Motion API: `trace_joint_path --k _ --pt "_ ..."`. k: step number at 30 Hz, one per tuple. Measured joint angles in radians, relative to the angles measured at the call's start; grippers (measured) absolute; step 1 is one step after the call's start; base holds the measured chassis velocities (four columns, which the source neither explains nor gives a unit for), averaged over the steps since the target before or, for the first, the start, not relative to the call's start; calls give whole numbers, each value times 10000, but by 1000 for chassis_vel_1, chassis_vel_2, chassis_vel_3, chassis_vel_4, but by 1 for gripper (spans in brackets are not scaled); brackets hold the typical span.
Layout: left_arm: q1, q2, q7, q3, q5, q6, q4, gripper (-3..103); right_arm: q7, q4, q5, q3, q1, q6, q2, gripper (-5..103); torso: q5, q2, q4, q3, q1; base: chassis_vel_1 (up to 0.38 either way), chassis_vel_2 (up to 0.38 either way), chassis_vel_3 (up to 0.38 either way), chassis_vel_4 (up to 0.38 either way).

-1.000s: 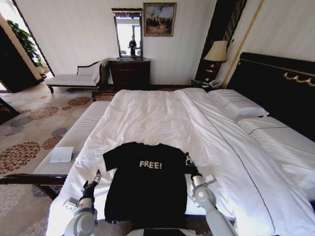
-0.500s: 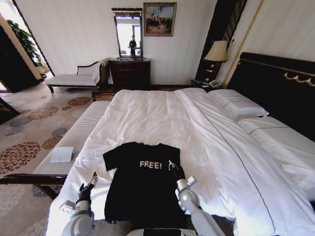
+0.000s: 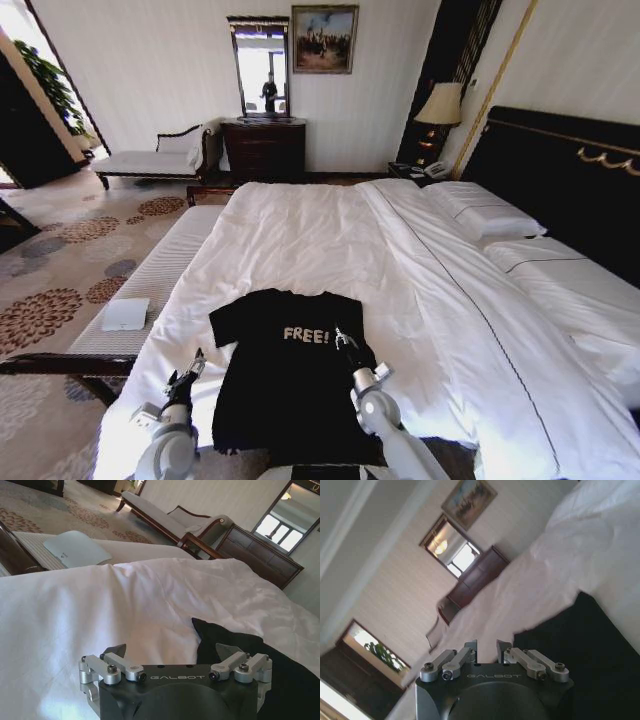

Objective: Fold the clothes on the bed.

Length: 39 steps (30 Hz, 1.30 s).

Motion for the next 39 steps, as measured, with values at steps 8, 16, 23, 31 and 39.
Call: trace_joint_path --k 8,16,23,31,39 --pt "-89 62 -1 36 -18 0 103 100 1446 2211 1019 616 -1341 -405 -219 50 0 1 -2 0 -1 0 0 0 0" --pt "65 165 13 -49 -154 -150 78 100 3227 1996 787 798 -1596 -875 -38 77 1 0 0 0 0 0 0 0 0" --pt "159 175 28 -62 -197 -253 8 100 4902 2683 982 714 -2228 -1178 252 99 -1 0 -1 0 -1 0 0 0 0" --pt "214 148 35 22 -167 -312 -36 100 4653 2279 1533 877 -2135 -1212 416 103 0 0 -1 0 0 0 0 0 0" --pt "286 201 37 -17 -162 -385 -46 100 4277 1717 1597 940 -1638 -1180 662 79 0 -1 1 0 0 0 0 0 0"
